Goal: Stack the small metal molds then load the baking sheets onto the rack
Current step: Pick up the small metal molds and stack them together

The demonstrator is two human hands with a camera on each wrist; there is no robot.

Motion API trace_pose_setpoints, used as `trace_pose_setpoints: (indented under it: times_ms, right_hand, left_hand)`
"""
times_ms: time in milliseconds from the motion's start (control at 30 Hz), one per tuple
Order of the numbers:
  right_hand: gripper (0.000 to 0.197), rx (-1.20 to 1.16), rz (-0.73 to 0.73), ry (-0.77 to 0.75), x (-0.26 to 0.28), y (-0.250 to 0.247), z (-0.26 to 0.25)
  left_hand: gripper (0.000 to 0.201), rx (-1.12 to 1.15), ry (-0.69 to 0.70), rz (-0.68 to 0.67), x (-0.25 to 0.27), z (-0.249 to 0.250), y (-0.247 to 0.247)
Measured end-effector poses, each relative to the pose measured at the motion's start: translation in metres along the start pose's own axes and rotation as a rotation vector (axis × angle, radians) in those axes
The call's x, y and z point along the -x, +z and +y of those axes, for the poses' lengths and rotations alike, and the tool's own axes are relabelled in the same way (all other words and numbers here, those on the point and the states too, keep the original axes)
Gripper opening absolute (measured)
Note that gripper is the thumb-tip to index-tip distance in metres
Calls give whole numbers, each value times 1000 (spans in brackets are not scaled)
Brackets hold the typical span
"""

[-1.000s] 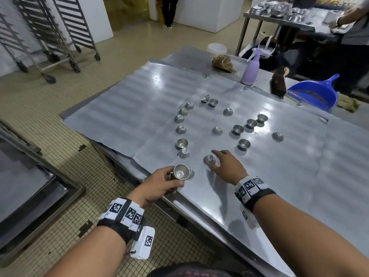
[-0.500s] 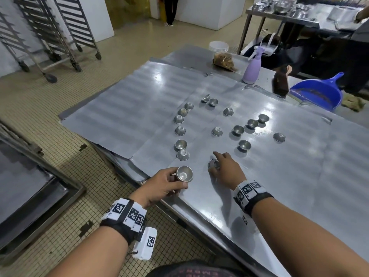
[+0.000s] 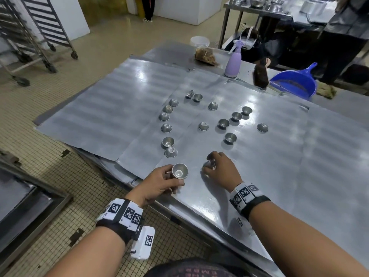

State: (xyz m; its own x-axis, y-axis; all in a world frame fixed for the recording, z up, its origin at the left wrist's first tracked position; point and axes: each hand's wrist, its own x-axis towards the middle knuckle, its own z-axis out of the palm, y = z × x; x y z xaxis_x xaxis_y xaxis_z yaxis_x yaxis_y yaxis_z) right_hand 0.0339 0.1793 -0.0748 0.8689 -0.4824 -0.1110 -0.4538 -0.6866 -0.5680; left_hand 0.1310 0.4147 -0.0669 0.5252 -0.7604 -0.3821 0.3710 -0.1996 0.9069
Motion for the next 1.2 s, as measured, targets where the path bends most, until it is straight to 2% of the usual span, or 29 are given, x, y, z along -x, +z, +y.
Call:
trace_pose_setpoints:
  times_ms: [133, 267, 367, 433, 600, 733, 867, 967, 1200]
  right_hand:
    - [36, 28, -40, 18, 3, -1, 3]
    - [52, 46, -53, 19, 6, -2, 2]
    - [61, 76, -67, 7, 7, -3, 1]
    - [58, 106, -74, 5, 9, -4, 0]
    - [29, 115, -6, 67, 16, -4, -3]
    - [50, 85, -41, 68, 11, -6, -6]
    - [49, -140, 18, -14, 12, -9, -25]
    - [54, -299, -16, -105, 17, -15, -46]
    - [59, -308, -165, -274, 25, -20, -77]
  left_hand:
    - [42, -30, -6, -8, 2, 2, 0]
    - [57, -15, -9, -11, 3, 2, -3]
    - [45, -46, -5, -15, 3, 2, -5]
    - [38, -79, 2, -16, 4, 2, -6]
    - [35, -105, 4, -14, 2, -1, -11]
    - [33, -98, 6, -10, 0, -5, -13]
    - [28, -74, 4, 17, 0, -6, -9]
    - [29, -50, 12, 37, 0, -9, -8]
    - [38, -22, 31, 12, 7, -6, -4]
